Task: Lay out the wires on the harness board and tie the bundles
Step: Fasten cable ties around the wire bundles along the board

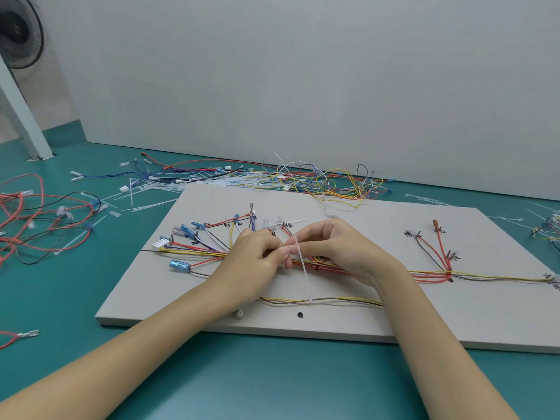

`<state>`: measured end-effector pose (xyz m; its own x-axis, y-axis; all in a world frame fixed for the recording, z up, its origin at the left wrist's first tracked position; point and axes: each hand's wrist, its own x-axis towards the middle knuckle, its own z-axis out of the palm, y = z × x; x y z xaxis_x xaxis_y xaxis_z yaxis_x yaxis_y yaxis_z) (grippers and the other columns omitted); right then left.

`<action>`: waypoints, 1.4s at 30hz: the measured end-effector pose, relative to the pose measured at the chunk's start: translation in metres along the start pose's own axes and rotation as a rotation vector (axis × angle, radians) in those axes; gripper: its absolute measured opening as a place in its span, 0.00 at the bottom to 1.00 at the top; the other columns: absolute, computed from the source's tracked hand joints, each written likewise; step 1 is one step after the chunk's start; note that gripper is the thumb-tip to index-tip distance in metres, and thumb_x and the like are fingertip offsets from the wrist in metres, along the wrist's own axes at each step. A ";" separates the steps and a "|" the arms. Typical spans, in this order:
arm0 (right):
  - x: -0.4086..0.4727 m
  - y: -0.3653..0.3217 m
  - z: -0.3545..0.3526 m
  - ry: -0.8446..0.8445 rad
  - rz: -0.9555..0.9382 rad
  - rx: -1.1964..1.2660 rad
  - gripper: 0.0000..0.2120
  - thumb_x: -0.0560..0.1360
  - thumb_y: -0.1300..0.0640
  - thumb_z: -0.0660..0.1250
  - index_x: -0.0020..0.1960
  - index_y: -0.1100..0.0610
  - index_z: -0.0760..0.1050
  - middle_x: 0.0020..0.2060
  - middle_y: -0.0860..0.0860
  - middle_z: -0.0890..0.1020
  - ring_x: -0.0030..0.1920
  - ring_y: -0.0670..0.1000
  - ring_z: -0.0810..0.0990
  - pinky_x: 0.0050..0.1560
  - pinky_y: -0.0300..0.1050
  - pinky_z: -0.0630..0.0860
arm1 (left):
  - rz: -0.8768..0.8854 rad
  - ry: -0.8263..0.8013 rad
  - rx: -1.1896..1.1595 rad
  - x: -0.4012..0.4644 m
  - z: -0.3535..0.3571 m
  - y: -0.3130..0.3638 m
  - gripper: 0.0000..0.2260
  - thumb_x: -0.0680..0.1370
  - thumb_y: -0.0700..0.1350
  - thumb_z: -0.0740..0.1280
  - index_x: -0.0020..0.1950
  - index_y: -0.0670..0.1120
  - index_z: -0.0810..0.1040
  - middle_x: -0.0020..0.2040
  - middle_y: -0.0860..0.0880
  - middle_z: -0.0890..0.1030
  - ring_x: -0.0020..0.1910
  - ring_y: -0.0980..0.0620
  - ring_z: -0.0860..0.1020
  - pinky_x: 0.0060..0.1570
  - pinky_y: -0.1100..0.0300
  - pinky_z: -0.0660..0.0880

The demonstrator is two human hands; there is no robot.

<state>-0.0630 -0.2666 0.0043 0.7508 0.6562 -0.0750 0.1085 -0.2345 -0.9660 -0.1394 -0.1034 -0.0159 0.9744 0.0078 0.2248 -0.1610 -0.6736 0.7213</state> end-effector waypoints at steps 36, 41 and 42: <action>0.001 -0.002 0.003 0.060 0.002 -0.014 0.07 0.73 0.66 0.70 0.41 0.56 0.84 0.33 0.52 0.79 0.29 0.42 0.71 0.31 0.30 0.67 | 0.007 -0.036 -0.032 0.001 0.001 -0.002 0.18 0.81 0.44 0.63 0.31 0.57 0.76 0.37 0.51 0.75 0.45 0.52 0.67 0.45 0.61 0.60; 0.001 -0.003 0.004 0.059 0.010 -0.021 0.06 0.75 0.63 0.68 0.41 0.58 0.82 0.29 0.48 0.78 0.29 0.40 0.72 0.31 0.29 0.66 | 0.023 -0.036 -0.017 -0.001 0.000 0.000 0.17 0.81 0.43 0.63 0.33 0.58 0.75 0.38 0.51 0.76 0.44 0.59 0.66 0.47 0.70 0.60; 0.001 -0.003 0.005 0.063 0.009 -0.029 0.06 0.75 0.63 0.69 0.40 0.58 0.82 0.30 0.50 0.78 0.29 0.41 0.71 0.30 0.29 0.66 | 0.027 -0.031 -0.018 -0.002 0.000 0.000 0.17 0.81 0.44 0.63 0.33 0.58 0.75 0.39 0.51 0.77 0.44 0.58 0.66 0.47 0.70 0.60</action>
<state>-0.0660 -0.2621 0.0065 0.7915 0.6075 -0.0667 0.1201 -0.2617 -0.9577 -0.1411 -0.1037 -0.0158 0.9740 -0.0337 0.2241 -0.1901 -0.6598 0.7270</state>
